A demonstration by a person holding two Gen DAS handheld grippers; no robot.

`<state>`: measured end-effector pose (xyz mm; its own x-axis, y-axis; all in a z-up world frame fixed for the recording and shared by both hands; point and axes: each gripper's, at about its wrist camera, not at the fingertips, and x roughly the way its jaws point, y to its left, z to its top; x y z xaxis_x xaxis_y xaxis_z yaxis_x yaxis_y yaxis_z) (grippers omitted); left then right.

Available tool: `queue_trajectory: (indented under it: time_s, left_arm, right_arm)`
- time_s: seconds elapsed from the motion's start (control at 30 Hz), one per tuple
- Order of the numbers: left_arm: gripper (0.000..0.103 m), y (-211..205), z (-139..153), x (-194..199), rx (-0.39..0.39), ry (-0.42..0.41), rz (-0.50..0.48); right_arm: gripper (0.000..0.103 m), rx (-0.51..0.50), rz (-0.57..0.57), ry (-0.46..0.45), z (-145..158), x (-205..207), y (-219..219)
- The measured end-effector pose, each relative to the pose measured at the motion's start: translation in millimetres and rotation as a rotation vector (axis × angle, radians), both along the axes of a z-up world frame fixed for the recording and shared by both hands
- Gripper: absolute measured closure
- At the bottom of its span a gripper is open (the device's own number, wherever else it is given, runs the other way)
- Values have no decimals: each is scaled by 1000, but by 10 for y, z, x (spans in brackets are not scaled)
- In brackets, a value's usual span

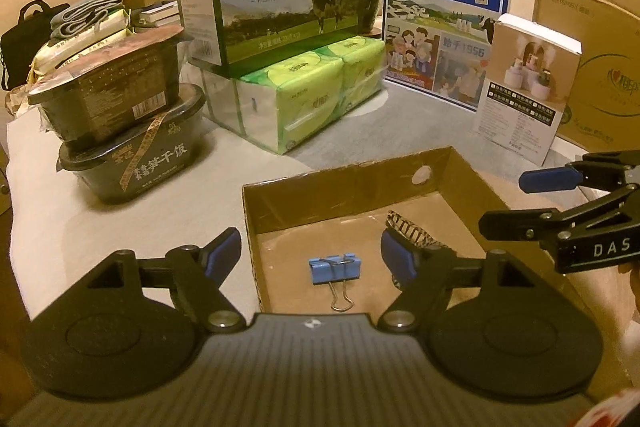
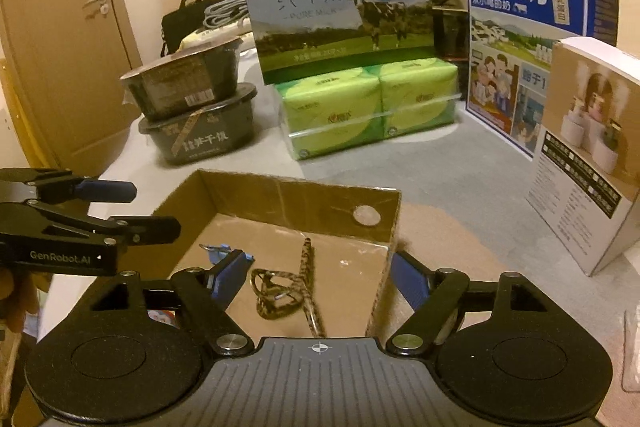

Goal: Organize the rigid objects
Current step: 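Open the right tool to release the metal wire clips into the tray, then move both tools away from the tray toward the metal wire rack and floss box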

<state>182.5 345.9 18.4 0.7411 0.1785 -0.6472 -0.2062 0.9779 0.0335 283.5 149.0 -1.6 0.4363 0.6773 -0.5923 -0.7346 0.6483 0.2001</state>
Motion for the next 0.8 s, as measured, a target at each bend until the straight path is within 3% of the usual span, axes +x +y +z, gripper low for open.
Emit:
queue_trajectory:
  time_s: [0.43, 0.8]
  left_arm:
    - [6, -194, 264, -373, -16, -52, 38]
    - [1, -424, 510, -947, -79, -83, 90]
  right_arm:
    - [24, -2, -48, 32, 245, -373, -403]
    - [23, -9, -70, 26, 498, -944, -697]
